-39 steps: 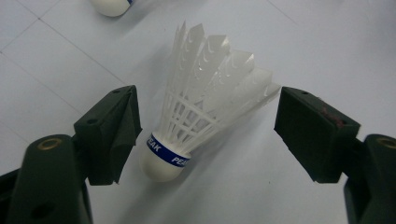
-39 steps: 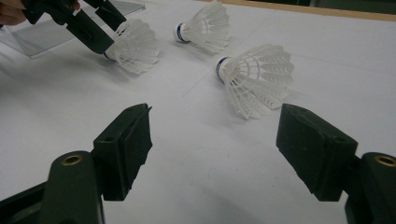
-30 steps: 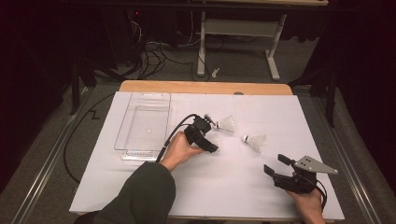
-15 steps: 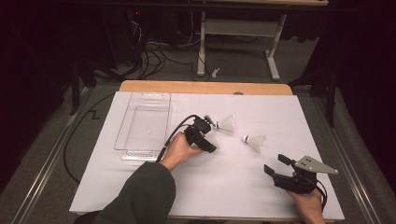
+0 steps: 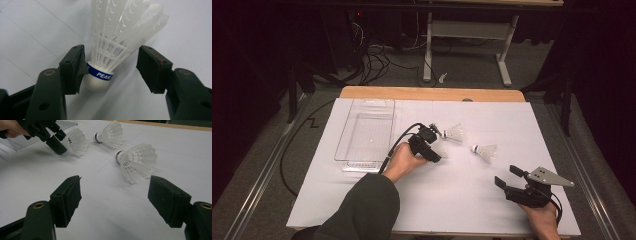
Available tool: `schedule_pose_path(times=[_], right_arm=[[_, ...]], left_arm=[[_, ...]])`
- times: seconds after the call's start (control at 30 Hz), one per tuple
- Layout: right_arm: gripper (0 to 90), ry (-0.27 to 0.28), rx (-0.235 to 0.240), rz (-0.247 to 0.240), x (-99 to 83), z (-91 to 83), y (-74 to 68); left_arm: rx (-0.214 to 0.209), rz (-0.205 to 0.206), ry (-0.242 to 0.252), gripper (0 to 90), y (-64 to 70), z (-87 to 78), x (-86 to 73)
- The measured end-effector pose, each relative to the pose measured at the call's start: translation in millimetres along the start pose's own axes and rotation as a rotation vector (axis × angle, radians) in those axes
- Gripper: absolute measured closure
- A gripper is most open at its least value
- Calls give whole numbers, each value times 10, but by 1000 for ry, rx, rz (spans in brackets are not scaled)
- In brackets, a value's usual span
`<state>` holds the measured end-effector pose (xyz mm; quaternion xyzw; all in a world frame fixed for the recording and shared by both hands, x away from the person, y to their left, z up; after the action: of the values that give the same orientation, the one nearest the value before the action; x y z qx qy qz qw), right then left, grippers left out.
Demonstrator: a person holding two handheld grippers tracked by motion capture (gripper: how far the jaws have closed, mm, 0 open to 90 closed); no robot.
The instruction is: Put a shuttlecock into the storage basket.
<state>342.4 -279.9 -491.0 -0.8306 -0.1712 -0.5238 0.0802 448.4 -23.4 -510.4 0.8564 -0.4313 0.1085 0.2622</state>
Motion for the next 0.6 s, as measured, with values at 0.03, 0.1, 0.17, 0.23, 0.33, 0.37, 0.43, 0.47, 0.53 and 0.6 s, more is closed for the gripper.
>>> schedule_pose_path(times=[0.03, 0.1, 0.17, 0.23, 0.33, 0.37, 0.43, 0.47, 0.53, 0.6], right_arm=[[271, 0, 0, 1, 0, 0, 0], [271, 0, 0, 1, 0, 0, -1], [271, 0, 0, 0, 0, -1, 0], [271, 1, 0, 0, 1, -1, 1], [271, 1, 0, 0, 1, -1, 1], [271, 1, 0, 0, 1, -2, 1], [271, 1, 0, 0, 1, -1, 1], [272, 1, -1, 0, 1, -1, 0], [272, 1, 0, 0, 1, 0, -1], [271, 1, 0, 0, 1, -1, 0]], left_arm=[[3, 0, -1, 417, -4, -2, -2], [6, 2, -4, 432, -12, -5, -5], [8, 2, -9, 446, -18, -8, -10], [10, 1, -9, 459, -24, -7, -12], [11, -3, -12, 473, -33, -4, -17], [12, -4, -13, 479, -38, -7, -19], [12, -6, -14, 492, -43, -11, -21], [13, -7, -16, 503, -46, -11, -24], [16, -5, -20, 519, -52, -11, -28], [16, -8, -19, 530, -55, -12, -27]])
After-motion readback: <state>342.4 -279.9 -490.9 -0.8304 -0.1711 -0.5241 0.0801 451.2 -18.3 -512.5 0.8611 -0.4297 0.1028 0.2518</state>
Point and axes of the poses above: each handheld gripper's, and its own axes: z roughly forward along the jaws, x roughly out of its top, y roughly to its right, the point moved 8 cm from there along z, roughly forward along the jaws, and after that the axes turned 14 degrees about -x, right-handed, at the moved point
